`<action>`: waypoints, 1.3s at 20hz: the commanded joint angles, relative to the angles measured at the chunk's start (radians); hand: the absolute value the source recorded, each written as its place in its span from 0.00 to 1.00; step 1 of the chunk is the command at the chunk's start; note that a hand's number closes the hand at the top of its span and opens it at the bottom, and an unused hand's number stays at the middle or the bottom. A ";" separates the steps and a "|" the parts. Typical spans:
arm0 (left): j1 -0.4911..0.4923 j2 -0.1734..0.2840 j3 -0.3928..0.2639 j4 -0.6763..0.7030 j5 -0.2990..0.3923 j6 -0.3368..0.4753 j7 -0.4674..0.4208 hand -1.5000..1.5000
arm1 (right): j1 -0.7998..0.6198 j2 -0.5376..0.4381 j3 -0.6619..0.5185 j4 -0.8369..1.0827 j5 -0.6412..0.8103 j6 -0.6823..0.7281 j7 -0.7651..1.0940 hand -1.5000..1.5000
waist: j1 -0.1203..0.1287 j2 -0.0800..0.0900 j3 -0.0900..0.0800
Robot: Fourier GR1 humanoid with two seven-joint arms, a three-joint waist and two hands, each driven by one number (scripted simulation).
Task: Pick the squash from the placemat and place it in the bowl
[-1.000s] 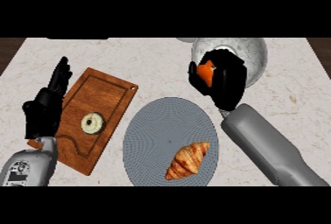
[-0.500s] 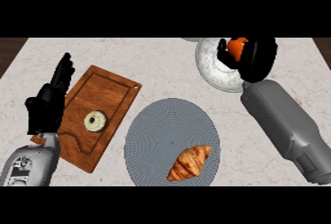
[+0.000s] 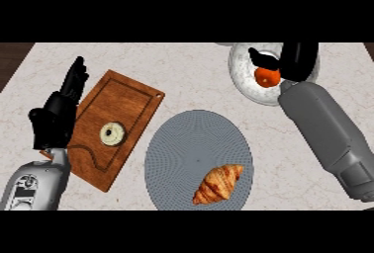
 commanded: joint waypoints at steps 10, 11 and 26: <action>0.013 0.009 0.029 0.034 -0.015 0.013 -0.011 0.50 | 0.105 -0.005 -0.342 0.010 -0.452 0.311 -0.666 0.00 | -0.045 -0.018 -0.003; 0.030 0.015 0.037 0.008 -0.009 0.011 0.001 0.50 | 0.148 -0.043 -0.370 0.002 -0.481 0.365 -0.710 0.00 | -0.049 -0.021 -0.003; 0.037 0.034 0.074 -0.043 0.013 -0.024 0.050 0.50 | 0.435 -0.102 -0.429 -0.056 -0.576 0.784 -1.007 0.00 | -0.067 -0.032 -0.005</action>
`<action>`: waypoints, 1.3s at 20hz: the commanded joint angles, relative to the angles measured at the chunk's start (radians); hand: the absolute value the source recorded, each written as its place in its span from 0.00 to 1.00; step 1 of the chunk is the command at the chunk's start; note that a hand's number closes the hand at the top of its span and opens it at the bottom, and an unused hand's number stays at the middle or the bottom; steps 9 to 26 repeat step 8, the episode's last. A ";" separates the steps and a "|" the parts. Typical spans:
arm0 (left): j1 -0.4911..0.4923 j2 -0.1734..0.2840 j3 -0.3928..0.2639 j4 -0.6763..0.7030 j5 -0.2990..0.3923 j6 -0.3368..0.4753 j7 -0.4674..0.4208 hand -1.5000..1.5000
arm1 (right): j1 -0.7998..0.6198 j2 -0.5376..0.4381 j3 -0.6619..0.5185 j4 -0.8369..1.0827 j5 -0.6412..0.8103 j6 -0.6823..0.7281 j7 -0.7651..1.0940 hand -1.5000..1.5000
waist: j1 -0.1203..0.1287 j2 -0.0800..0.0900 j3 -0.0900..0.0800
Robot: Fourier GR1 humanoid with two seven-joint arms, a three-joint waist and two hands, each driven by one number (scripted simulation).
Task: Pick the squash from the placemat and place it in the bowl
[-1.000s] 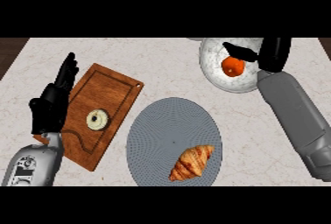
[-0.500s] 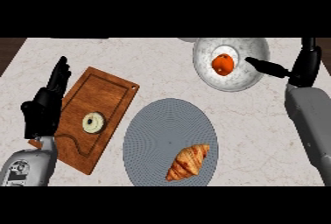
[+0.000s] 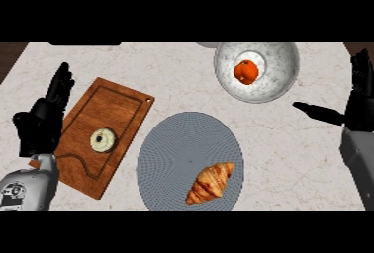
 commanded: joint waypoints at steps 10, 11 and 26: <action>0.005 -0.015 -0.001 -0.012 -0.006 -0.015 0.016 0.50 | 0.113 0.005 -0.016 -0.053 0.016 0.099 -0.129 0.00 | -0.002 -0.003 -0.001; 0.005 -0.015 -0.001 -0.012 -0.006 -0.015 0.016 0.50 | 0.113 0.005 -0.016 -0.053 0.016 0.099 -0.129 0.00 | -0.002 -0.003 -0.001; 0.005 -0.015 -0.001 -0.012 -0.006 -0.015 0.016 0.50 | 0.113 0.005 -0.016 -0.053 0.016 0.099 -0.129 0.00 | -0.002 -0.003 -0.001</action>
